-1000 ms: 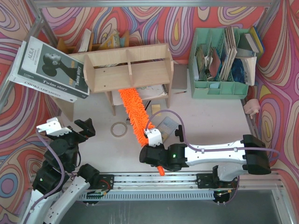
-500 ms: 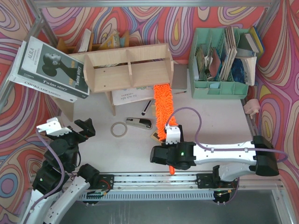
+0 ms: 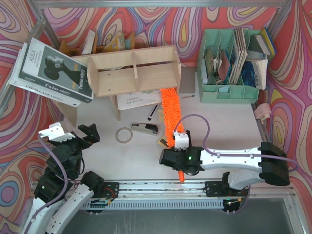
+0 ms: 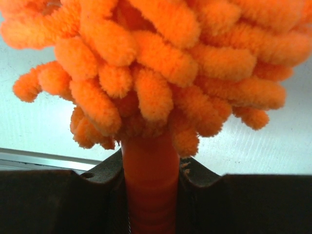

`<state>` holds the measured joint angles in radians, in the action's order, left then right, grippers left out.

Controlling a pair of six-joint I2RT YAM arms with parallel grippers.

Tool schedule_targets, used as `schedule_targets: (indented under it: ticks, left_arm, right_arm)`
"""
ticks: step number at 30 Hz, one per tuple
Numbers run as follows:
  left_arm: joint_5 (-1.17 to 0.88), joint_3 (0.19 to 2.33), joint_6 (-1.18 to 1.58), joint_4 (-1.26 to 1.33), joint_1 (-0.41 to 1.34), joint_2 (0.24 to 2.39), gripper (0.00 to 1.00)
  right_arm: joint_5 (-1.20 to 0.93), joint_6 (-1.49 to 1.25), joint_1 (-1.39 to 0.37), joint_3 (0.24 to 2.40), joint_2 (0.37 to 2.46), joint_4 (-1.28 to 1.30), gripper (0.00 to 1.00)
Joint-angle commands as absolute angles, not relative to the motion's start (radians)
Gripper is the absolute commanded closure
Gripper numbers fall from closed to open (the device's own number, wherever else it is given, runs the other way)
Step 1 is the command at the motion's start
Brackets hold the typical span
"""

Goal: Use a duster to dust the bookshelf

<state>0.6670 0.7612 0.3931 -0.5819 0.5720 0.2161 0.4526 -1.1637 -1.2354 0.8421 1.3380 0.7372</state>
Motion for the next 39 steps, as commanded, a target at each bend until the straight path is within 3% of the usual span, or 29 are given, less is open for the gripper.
schedule_targets:
  ticks: [1, 15, 31, 39]
  left_arm:
    - [0.678, 0.77, 0.396, -0.591, 0.566, 0.222, 0.02]
    - [0.68, 0.77, 0.396, -0.592, 0.566, 0.22, 0.02]
    - [0.682, 0.77, 0.394, -0.591, 0.566, 0.223, 0.02]
    - [0.686, 0.77, 0.393, -0.59, 0.567, 0.225, 0.02]
  right_arm:
    - [0.479, -1.186, -1.211, 0.877, 1.345, 0.72, 1.0]
    - [0.558, -1.043, -1.211, 0.969, 1.251, 0.724, 1.0]
    - [0.392, -0.905, -1.212, 0.902, 1.388, 0.511, 1.0]
    - [0.301, -0.738, -1.259, 0.996, 1.471, 0.426, 1.0]
